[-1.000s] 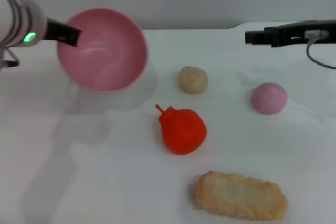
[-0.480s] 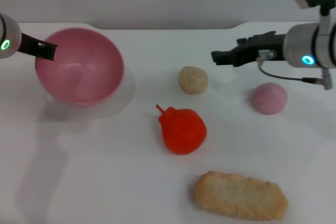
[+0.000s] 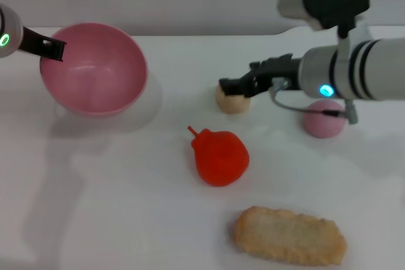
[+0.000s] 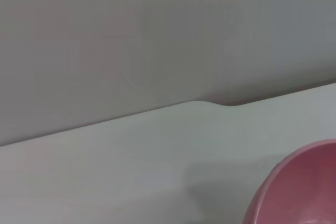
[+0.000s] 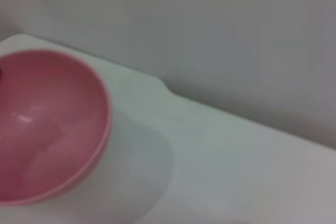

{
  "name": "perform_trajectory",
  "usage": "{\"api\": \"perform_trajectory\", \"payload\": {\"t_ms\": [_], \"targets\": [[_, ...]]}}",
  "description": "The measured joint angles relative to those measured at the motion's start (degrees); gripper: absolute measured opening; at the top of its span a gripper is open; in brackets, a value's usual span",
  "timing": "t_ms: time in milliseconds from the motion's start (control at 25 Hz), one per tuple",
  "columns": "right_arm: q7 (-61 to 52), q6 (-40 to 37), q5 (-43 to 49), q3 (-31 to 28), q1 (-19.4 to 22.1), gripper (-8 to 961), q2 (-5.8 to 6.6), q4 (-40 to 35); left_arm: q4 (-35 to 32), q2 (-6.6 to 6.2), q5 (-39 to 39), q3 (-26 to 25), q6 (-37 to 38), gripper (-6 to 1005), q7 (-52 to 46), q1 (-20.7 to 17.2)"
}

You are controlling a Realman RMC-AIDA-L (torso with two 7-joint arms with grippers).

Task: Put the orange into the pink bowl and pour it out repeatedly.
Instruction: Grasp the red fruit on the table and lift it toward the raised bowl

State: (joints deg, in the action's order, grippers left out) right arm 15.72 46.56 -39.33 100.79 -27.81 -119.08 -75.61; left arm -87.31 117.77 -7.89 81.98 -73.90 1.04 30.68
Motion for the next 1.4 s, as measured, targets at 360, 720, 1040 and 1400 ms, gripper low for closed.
{"api": "perform_trajectory", "payload": {"t_ms": [360,720,1040,1400], "targets": [[-4.2,-3.8,-2.1,8.4,-1.0,740,-0.23,3.7,1.8,0.07,2.1,0.3,0.1,44,0.0,2.3],[-4.2,-5.4,-6.3,11.6,-3.2,739,-0.24,8.1,2.1,0.09,2.2,0.5,0.4,44,0.0,3.2],[-4.3,-6.9,-9.5,14.2,-5.9,738,-0.27,12.9,2.1,0.09,2.2,0.6,0.4,44,0.0,3.2],[-4.3,-6.9,-11.3,14.6,-7.0,736,-0.34,15.4,2.1,0.09,2.2,1.9,0.4,44,1.1,3.1]]}}
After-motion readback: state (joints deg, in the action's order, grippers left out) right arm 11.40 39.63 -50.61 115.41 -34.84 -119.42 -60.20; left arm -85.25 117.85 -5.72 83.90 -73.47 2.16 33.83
